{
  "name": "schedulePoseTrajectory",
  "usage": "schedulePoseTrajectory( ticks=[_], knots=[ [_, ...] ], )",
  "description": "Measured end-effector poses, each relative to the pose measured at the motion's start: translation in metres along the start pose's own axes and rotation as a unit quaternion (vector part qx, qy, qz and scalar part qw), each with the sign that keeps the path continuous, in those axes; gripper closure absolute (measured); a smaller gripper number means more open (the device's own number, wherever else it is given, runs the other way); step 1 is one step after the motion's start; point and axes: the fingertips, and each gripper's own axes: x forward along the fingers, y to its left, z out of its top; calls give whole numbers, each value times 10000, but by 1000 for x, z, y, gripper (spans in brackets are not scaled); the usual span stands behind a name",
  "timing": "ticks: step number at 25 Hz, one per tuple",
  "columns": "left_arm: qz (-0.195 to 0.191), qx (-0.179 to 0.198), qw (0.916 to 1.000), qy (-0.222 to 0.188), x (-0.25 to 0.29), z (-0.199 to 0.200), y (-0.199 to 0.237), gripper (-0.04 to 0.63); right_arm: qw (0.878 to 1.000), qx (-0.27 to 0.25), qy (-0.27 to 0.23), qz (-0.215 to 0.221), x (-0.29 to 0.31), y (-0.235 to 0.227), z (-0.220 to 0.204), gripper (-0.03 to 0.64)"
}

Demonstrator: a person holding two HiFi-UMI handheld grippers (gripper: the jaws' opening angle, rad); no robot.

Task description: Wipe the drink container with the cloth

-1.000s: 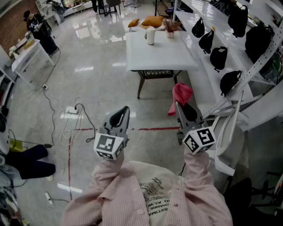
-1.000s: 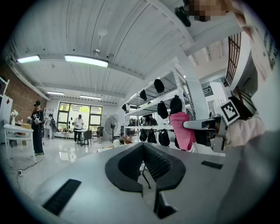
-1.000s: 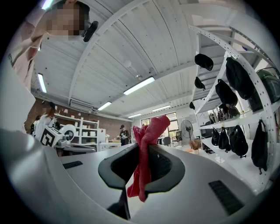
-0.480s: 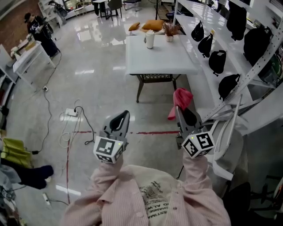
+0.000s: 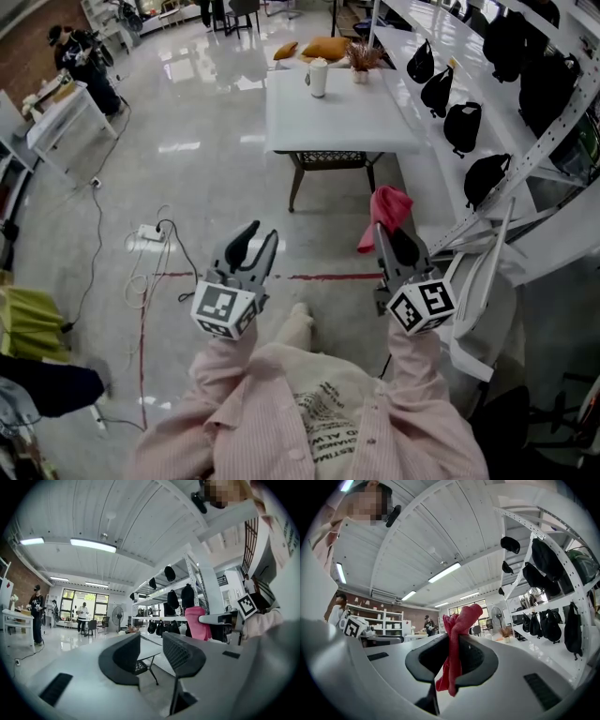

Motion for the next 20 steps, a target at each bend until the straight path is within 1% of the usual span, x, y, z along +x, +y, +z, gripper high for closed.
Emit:
schedulePoseTrajectory(
  ticks=[1, 3, 5, 6, 7, 8, 13, 20],
  knots=[
    [-36, -19, 10000, -5, 2, 0, 0, 452, 10000, 17, -21, 11, 2, -1, 0, 569],
    [-64, -54, 10000, 17, 6, 0, 2, 436, 10000, 41, -20, 21, 7, -2, 0, 569],
    [-87, -69, 9999, 34, 13, -2, 4, 399, 10000, 61, -36, 28, 12, -5, -1, 569],
    [-91, -82, 9999, 40, 17, -2, 5, 375, 10000, 71, -52, 28, 15, -8, -1, 569],
    [-95, -100, 9999, 49, 21, -3, 7, 326, 9999, 83, -62, 17, 18, -11, -1, 569],
    [-104, -119, 9999, 62, 26, -5, 9, 305, 9999, 96, -63, -5, 21, -15, 0, 569],
    [-122, -165, 9997, 149, 62, -13, 24, 270, 9999, 88, -26, -87, 45, -42, -5, 569],
    [-89, -232, 9989, 390, 126, -25, 61, 261, 9996, 213, 66, -166, 102, -84, -12, 569]
  ],
)
